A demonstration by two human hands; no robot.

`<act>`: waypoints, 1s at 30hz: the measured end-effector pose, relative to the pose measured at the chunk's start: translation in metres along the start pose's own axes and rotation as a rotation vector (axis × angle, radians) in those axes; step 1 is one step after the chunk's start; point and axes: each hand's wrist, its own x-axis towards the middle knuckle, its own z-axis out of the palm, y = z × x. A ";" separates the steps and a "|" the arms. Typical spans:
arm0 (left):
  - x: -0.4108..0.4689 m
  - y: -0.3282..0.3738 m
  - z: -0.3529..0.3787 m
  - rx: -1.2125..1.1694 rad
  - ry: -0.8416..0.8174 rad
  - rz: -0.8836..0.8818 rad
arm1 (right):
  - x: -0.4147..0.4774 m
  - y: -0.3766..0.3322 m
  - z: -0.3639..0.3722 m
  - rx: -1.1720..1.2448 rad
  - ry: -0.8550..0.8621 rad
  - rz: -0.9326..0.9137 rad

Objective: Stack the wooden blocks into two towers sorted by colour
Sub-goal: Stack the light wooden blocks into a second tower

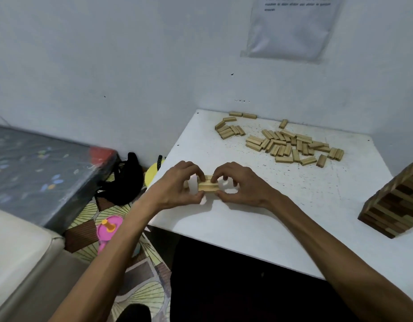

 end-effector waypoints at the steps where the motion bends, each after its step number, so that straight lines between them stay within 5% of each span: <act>1: -0.004 -0.004 -0.004 0.006 0.002 -0.005 | 0.007 -0.001 0.004 0.000 -0.012 -0.009; 30: -0.050 -0.055 -0.018 0.014 0.164 -0.249 | 0.080 -0.009 0.052 0.053 -0.137 0.024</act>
